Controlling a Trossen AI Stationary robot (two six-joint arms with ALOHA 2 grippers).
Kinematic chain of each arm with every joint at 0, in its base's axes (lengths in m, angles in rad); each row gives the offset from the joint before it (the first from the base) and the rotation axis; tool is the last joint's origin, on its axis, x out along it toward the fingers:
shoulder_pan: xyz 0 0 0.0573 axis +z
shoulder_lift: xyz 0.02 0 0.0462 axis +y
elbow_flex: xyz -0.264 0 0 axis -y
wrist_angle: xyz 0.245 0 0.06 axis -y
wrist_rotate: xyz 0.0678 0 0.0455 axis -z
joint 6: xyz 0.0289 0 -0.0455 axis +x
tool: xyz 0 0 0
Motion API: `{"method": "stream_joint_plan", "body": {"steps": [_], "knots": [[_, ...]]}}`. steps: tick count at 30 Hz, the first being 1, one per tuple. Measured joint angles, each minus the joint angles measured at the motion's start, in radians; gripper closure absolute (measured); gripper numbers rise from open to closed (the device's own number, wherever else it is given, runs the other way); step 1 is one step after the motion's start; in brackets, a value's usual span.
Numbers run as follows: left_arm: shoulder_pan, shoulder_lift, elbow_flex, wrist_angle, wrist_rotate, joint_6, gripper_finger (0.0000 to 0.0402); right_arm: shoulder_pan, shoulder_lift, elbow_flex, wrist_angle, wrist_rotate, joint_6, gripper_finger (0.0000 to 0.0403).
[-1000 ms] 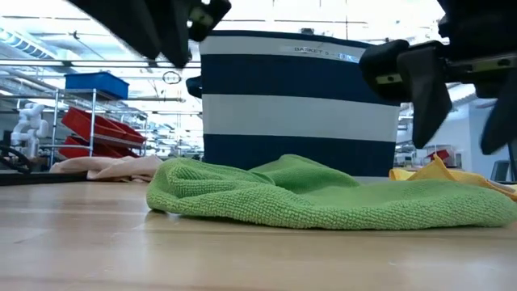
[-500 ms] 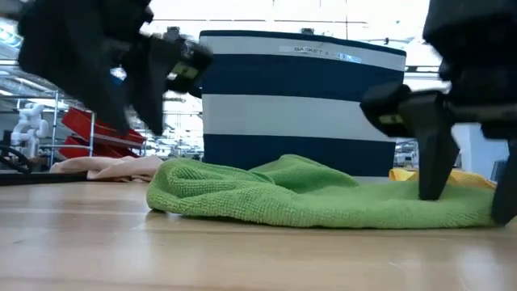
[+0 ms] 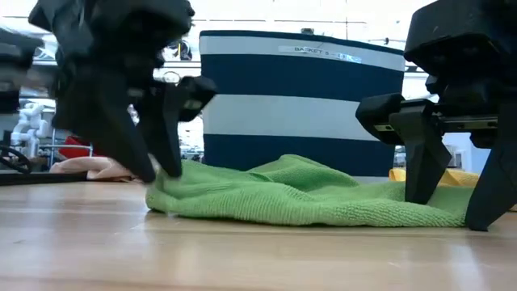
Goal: Fold towel
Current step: Fold the green towel
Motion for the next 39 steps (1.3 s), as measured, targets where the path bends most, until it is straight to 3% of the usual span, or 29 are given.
{"method": "stream_joint_plan", "body": {"steps": [7, 13, 17, 22, 26, 28, 33, 39], "knots": [[0.017, 0.085, 0.004, 0.033, 0.050, 0.022, 0.0291, -0.002, 0.000, -0.001, 0.002, 0.006, 0.014, 0.0243], [0.015, 0.080, 0.003, 0.036, -0.032, 0.054, 0.0292, -0.005, 0.000, -0.001, 0.006, 0.003, 0.008, 0.0243], [0.017, 0.081, 0.002, 0.033, -0.095, 0.062, 0.0315, -0.012, 0.000, -0.001, 0.008, 0.002, 0.007, 0.0248], [0.018, 0.081, 0.002, 0.029, -0.117, 0.097, 0.0386, -0.013, 0.000, -0.001, 0.008, 0.007, 0.000, 0.0303], [0.017, 0.068, 0.002, 0.010, -0.121, 0.091, 0.0397, -0.014, -0.004, -0.001, 0.000, 0.008, -0.024, 0.0383], [0.011, 0.041, 0.004, -0.031, -0.125, 0.076, 0.0398, -0.014, -0.020, -0.003, -0.017, 0.007, -0.033, 0.0394], [-0.024, -0.081, 0.079, -0.159, -0.168, 0.047, 0.0400, -0.012, -0.152, -0.004, -0.019, -0.021, -0.060, 0.0400], [-0.083, -0.249, 0.190, -0.229, -0.261, 0.089, 0.0400, -0.005, -0.409, -0.004, -0.017, -0.054, -0.166, 0.0401]]}}
